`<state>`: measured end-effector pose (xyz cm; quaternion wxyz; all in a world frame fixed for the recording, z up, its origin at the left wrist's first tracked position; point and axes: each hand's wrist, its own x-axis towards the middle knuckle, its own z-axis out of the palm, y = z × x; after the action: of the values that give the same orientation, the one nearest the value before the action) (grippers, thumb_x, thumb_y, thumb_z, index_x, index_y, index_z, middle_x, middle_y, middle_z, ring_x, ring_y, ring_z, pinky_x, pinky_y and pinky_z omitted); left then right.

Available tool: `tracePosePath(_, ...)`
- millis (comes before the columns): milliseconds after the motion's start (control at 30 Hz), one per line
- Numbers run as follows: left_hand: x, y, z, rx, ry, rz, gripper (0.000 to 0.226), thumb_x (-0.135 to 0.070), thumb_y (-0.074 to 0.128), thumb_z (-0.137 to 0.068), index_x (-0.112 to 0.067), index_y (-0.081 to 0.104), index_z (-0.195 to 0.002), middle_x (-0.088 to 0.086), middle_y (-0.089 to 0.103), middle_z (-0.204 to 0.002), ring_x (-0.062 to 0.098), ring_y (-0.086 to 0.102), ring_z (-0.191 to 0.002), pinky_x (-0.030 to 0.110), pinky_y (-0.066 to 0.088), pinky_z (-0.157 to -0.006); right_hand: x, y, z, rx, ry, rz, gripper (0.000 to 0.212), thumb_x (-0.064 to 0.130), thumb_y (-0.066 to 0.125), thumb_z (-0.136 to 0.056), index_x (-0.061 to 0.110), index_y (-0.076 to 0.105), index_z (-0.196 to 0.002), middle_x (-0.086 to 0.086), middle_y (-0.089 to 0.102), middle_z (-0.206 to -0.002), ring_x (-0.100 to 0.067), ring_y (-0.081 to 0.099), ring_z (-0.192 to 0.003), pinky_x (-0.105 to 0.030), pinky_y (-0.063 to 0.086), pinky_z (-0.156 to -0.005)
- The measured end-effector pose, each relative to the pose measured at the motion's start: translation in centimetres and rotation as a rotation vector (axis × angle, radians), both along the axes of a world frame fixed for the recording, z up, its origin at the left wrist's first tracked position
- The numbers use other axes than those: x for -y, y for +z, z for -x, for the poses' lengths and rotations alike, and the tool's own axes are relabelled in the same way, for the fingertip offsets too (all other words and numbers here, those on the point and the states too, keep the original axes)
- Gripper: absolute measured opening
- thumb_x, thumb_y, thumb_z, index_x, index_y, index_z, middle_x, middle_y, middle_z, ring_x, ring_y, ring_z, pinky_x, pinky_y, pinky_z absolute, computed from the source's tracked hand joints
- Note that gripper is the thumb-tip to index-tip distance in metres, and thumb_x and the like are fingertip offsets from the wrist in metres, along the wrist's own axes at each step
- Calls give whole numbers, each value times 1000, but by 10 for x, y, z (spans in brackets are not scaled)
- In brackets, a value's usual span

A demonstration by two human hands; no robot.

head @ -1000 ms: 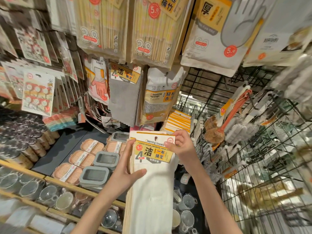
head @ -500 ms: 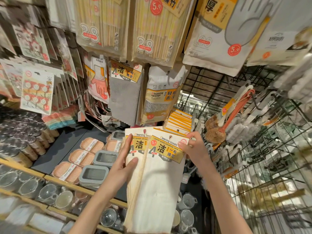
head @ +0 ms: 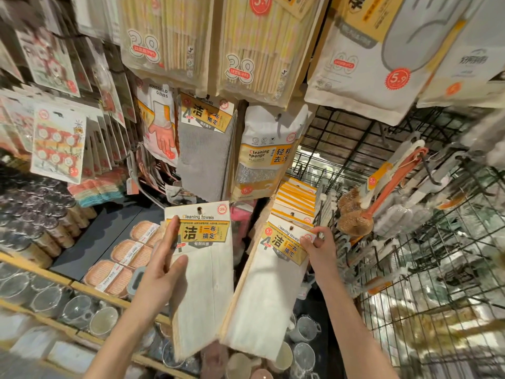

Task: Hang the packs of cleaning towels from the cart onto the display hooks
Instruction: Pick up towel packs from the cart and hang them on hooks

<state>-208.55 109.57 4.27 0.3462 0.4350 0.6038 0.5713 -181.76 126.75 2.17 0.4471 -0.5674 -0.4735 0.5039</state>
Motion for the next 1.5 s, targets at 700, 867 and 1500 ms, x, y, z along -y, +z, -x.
tracePosePath(700,3,-13,1,-37,63,92,75,4,49,-95,-52,25,-139,-49,29,-136,-28,26,-126,-8,21,-95,-46,-36,16,395,-214,-153,23,3,68,-81,11,57,-100,-7,52,-110,-15,49,-84,-21,35,-72)
tracePosePath(867,-1,-15,-5,-10,32,113,74,1,50,-95,-53,24,-139,-47,28,-139,-26,25,-128,-8,21,-95,-49,-35,19,501,-251,-123,28,11,67,-84,16,53,-107,-7,55,-110,-15,50,-78,-27,35,-65)
tracePosePath(1500,-17,-9,-27,-25,-75,108,71,2,49,-96,-46,23,-140,-37,26,-144,-22,22,-132,-3,19,-103,-71,-23,26,665,-302,-39,32,17,68,-83,17,48,-108,-8,55,-107,-23,54,-85,-32,41,-67)
